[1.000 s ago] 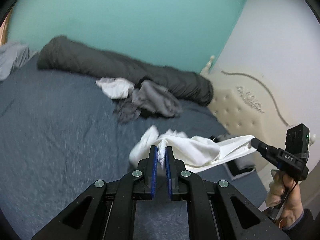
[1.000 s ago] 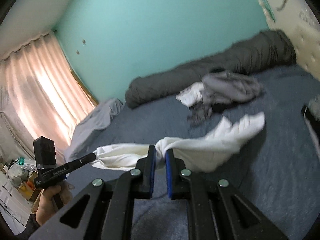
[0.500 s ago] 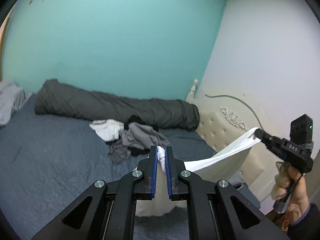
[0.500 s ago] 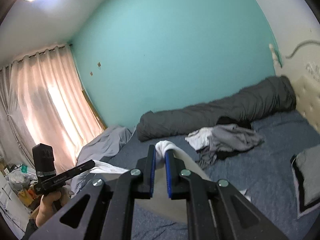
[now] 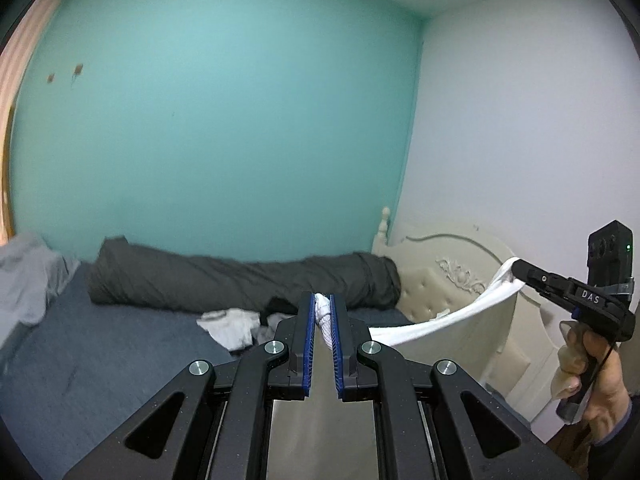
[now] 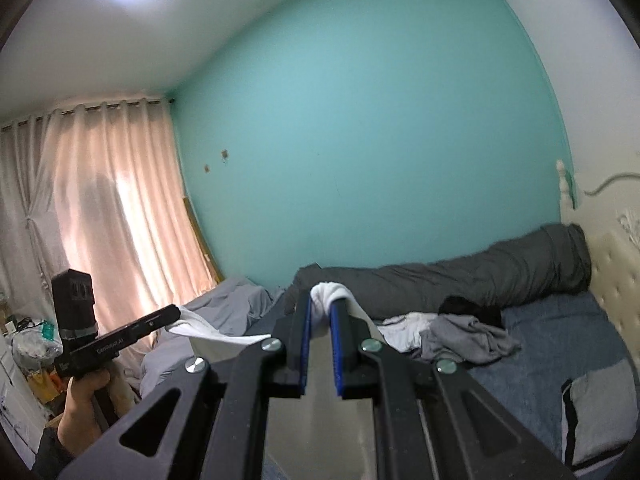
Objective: Fold clothes
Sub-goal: 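Lift the white shirt up with both tools, holding it spread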
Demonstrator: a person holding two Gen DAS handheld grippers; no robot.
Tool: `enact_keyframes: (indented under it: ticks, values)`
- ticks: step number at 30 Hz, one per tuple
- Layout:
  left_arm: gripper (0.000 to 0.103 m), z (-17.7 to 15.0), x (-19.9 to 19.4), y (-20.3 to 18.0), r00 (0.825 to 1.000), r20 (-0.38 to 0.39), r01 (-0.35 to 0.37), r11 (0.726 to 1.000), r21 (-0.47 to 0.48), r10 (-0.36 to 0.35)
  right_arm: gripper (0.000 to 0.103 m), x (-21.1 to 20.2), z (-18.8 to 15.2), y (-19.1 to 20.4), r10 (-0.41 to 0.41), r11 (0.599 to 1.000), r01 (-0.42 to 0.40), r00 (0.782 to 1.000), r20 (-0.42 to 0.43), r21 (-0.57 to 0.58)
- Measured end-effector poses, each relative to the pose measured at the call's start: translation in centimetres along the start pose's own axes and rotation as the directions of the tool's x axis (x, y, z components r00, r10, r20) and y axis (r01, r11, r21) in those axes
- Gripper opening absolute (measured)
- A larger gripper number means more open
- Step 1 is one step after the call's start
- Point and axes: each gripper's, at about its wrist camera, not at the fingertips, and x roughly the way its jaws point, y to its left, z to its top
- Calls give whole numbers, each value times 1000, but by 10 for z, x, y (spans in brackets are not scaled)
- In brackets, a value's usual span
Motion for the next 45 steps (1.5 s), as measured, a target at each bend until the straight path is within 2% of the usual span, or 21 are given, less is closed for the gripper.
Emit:
enact_keyframes:
  ticks: [12, 17, 21, 27, 32, 40, 45]
  values:
    - [8, 19, -71, -14, 996, 74, -45, 998, 49, 42, 8, -44, 24, 45, 70, 996, -67, 997, 39, -55]
    - [8, 13, -84, -12, 996, 76, -54, 998, 35, 51, 8, -49, 23, 56, 81, 995, -80, 997, 17, -60]
    - [8, -2, -79, -4, 997, 47, -64, 997, 30, 63, 8, -37, 16, 54, 72, 996, -73, 997, -24, -51]
    - [8, -36, -27, 23, 997, -38, -74, 997, -13, 74, 8, 20, -20, 14, 41, 999, -41, 992, -120, 3]
    - [8, -72, 34, 54, 988, -126, -95, 994, -44, 89, 8, 71, -52, -25, 18, 999, -9, 979, -201, 47]
    - [8, -132, 146, 91, 965, -247, -113, 991, -76, 91, 8, 158, -106, -94, -11, 992, 50, 948, -319, 114]
    - [8, -169, 228, 122, 941, -328, -121, 987, -110, 79, 8, 226, -143, -152, -32, 985, 95, 923, -383, 146]
